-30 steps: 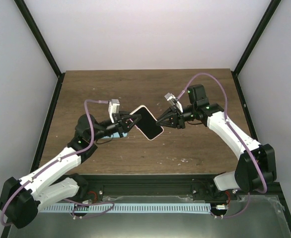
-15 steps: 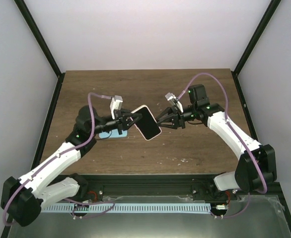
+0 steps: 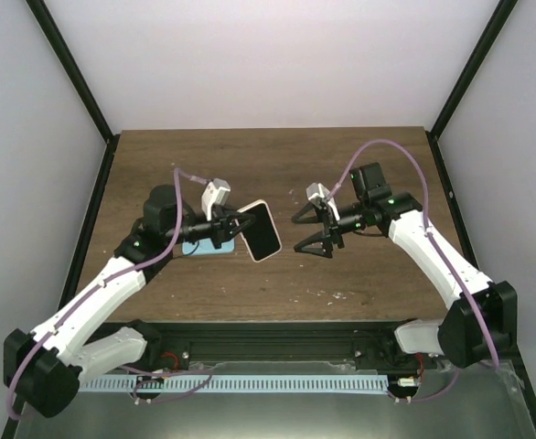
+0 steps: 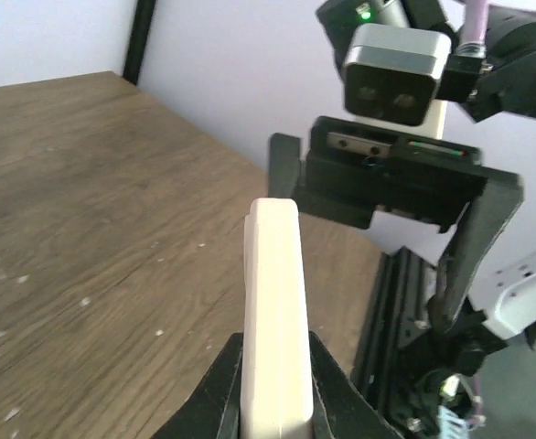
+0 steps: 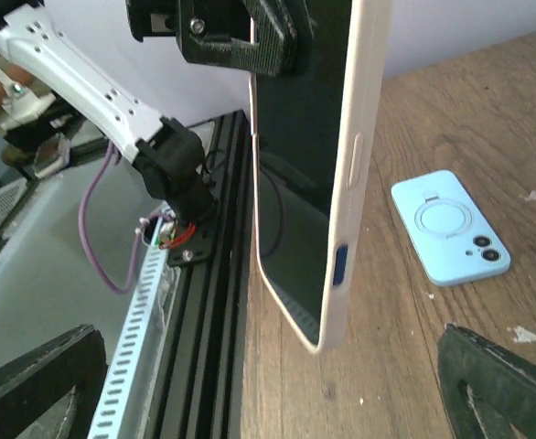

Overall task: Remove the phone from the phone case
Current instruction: Remove the phone case from the phone.

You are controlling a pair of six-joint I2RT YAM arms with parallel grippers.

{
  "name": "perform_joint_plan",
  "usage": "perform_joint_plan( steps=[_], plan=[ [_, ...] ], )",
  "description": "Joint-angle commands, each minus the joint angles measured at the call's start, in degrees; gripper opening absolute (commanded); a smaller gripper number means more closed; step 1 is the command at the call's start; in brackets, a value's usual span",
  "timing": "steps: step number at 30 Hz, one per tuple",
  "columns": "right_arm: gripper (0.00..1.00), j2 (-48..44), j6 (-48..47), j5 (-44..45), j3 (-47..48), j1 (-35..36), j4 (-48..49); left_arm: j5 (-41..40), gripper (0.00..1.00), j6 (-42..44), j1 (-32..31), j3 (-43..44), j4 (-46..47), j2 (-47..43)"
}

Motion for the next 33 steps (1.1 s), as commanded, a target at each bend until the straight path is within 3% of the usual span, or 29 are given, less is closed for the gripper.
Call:
perform_joint_plan(
  steps=[1,5,12,19,25,30,33],
  plan=[
    [0.94,-1.59,-10.34,3.92,-1.64,0.28,-5.02,-3.81,0.0,5.87,0.33,-4.58,2.39,-7.0],
    [0.7,-1.07,-13.73,4.87,-2.77,2.15,-4.87,4.34,0.0,7.27,0.34,-3.16,-0.4,-8.71],
    [0.54,-3.45,-17.98,6.59,-3.08,10.99,-8.72,17.18,0.0,2.75,1.77,-1.7,4.1,-2.83],
    [0.52,-8.89,-14.91,9.47,-6.37,15.46,-5.38,23.0,0.0,-6.47,6.72,-3.72,14.72,-0.94],
    [0.52,-8.77,-11.29,12.75,-6.77,16.17,-3.14,28.35,0.0,-11.71,6.93,-4.99,21.99,0.96],
    [0.5,-6.46,-9.74,12.51,-4.45,16.65,-4.63,28.25,0.0,-9.66,6.93,-4.5,19.06,0.79],
    [0.49,-5.2,-12.16,11.84,-0.88,16.71,-10.68,26.16,0.0,-5.35,6.97,-3.43,13.54,0.2]
  ],
)
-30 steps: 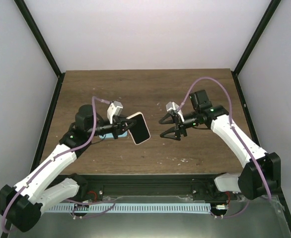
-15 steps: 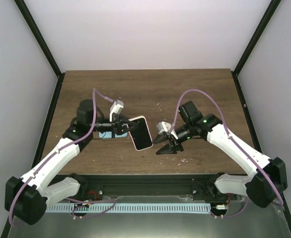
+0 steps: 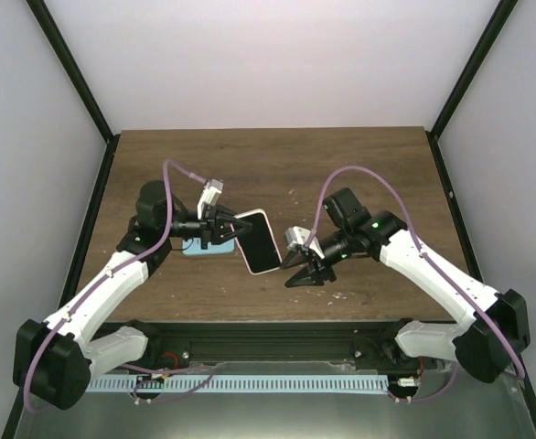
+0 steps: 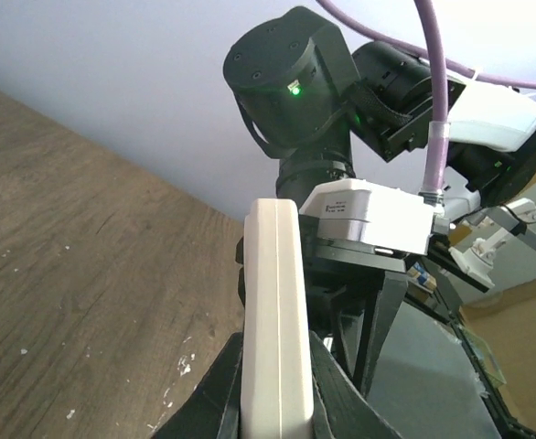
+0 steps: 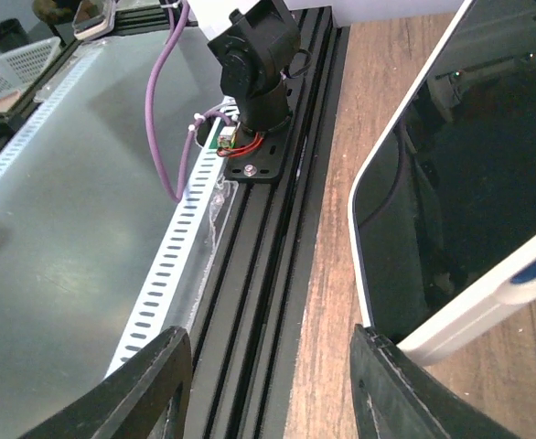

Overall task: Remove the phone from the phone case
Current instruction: Remove the phone case from the phone.

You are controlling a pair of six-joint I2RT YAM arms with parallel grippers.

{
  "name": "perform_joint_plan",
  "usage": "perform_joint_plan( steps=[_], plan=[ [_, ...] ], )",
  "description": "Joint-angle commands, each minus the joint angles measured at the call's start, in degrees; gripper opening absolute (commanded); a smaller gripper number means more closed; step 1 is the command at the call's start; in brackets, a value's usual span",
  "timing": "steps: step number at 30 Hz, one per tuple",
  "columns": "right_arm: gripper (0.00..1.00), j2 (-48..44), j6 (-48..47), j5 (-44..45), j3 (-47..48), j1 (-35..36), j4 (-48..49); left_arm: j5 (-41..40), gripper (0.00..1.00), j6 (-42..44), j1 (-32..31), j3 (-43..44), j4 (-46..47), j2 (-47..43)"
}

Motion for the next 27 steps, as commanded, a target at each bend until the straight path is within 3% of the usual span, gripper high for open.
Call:
perform_joint_plan(
  steps=[1,5,8,12,17,27],
  plan=[
    [0.49,1.65,-1.73,0.33,6.44,0.54,-7.48,1.36,0.0,3.5,-0.17,1.75,-1.81,-1.5],
    [0.46,0.31,0.18,1.57,10.0,-0.02,-9.48,1.75,0.0,3.27,-0.13,1.84,-1.63,-1.28],
    [0.38,-0.87,5.67,6.27,8.79,-0.34,-4.48,1.06,0.0,4.14,-0.18,2.03,-2.75,-1.56],
    [0.47,-1.75,7.06,10.78,4.49,-0.37,0.64,1.95,0.0,3.57,-0.18,1.91,-2.24,-2.08],
    [0.49,-0.08,6.53,11.14,3.07,1.49,1.78,2.44,0.0,2.13,-0.14,1.35,-0.05,-1.78],
    [0.4,0.86,2.28,7.04,4.94,2.85,0.18,2.82,0.0,2.27,-0.27,1.37,-0.24,-1.57]
  ],
)
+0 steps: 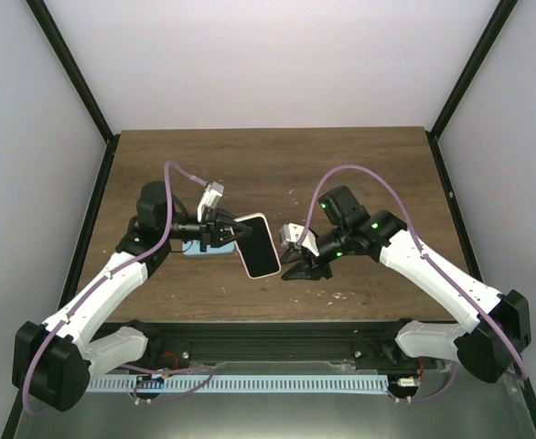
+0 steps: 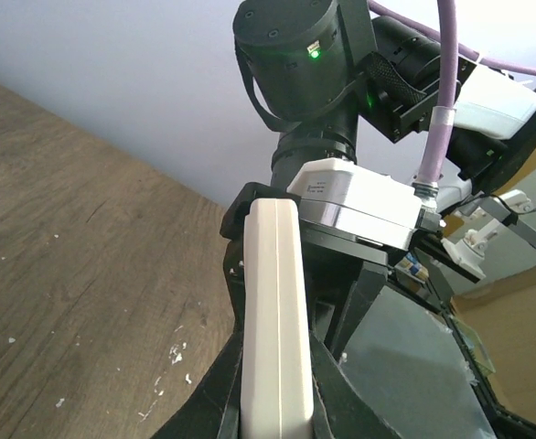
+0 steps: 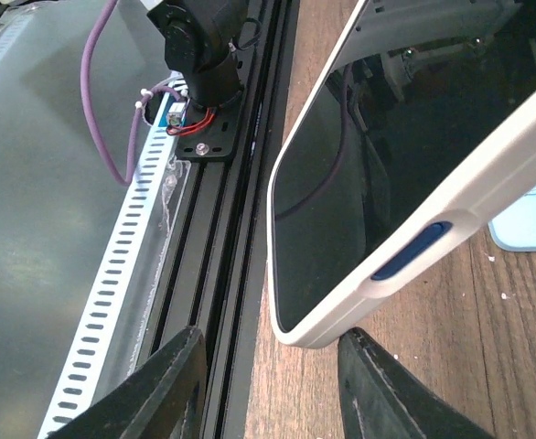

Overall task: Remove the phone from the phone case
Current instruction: Remove the phone case from the phone.

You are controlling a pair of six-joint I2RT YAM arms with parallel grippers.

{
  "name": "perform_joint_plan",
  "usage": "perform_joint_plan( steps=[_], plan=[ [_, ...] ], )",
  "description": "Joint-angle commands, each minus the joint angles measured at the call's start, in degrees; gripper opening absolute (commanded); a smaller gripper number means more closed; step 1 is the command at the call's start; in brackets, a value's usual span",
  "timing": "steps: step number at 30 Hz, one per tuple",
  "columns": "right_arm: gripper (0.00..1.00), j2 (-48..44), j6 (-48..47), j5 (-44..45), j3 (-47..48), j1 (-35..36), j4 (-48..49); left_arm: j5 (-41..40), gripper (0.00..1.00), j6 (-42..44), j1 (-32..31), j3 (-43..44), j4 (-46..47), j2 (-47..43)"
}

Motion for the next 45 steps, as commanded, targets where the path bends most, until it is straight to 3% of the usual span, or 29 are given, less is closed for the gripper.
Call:
perform_joint_plan(
  steps=[1,7,20,34,45],
  plan=[
    [0.4,0.68,-2.46,-2.38,2.32,0.67,-0.51,2.18,0.0,-0.31,-0.23,1.3,3.72,-0.91],
    [0.38,2.3,-2.85,-3.2,4.33,1.48,-0.61,3.03,0.0,-1.32,-0.33,1.16,4.77,-0.34],
    [0.24,1.6,-8.08,-0.84,4.95,4.4,-1.1,2.97,0.0,-1.64,-0.68,1.29,4.26,0.38],
    [0.21,2.28,-14.2,0.67,5.8,6.56,-3.23,2.85,0.0,-0.41,-1.36,2.54,0.37,2.67],
    [0.2,3.94,-18.44,8.63,6.36,13.5,-3.91,3.02,0.0,0.21,-1.61,2.96,-0.71,2.95]
  ],
)
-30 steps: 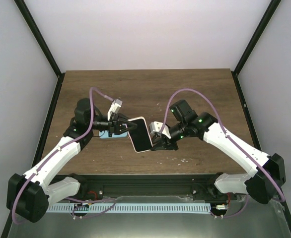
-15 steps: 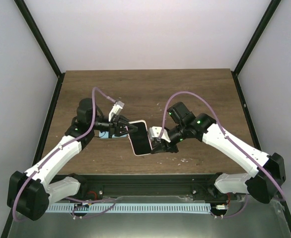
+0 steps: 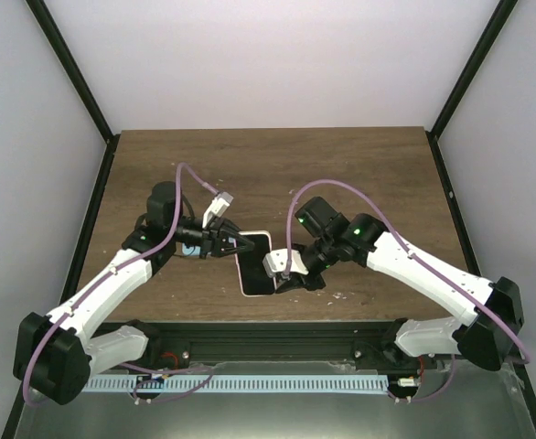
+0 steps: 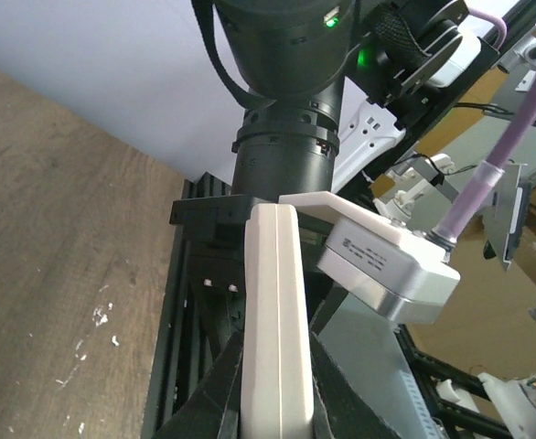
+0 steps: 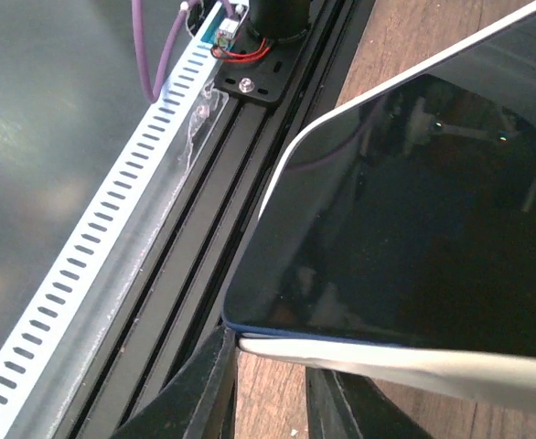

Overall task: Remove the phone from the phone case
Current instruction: Remove the phone case from the phone.

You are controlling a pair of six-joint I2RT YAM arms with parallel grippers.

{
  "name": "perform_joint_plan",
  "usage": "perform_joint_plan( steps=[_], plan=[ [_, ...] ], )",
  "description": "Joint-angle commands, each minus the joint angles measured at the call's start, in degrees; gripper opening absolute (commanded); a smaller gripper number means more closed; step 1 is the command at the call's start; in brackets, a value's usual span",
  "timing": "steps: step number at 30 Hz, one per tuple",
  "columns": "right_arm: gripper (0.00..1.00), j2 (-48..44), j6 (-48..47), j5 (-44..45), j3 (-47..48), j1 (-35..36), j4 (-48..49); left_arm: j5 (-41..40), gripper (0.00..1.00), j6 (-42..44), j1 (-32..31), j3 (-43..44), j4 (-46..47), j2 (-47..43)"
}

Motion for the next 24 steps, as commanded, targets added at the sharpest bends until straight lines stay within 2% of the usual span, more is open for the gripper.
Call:
perform_joint_plan(
  steps=[1,14,20,24],
  plan=[
    [0.2,0.9,-5.78,0.96,2.66,3.37,1.43,-4.76,0.0,-0.38,0.28,2.53,2.68,0.81],
    [0.14,1.59,-2.25,4.16,1.72,2.54,7.51,-3.41,0.0,-0.67,-0.89,2.81,2.48,1.32],
    [0.14,2.33,-0.91,-0.31,0.88,-7.01,13.6,-2.16,0.0,-0.46,-2.22,2.81,2.57,0.99],
    [0.14,3.47,-0.15,-1.53,-1.03,-9.43,18.56,-1.78,0.0,-0.48,-2.44,2.91,2.55,0.79]
  ],
)
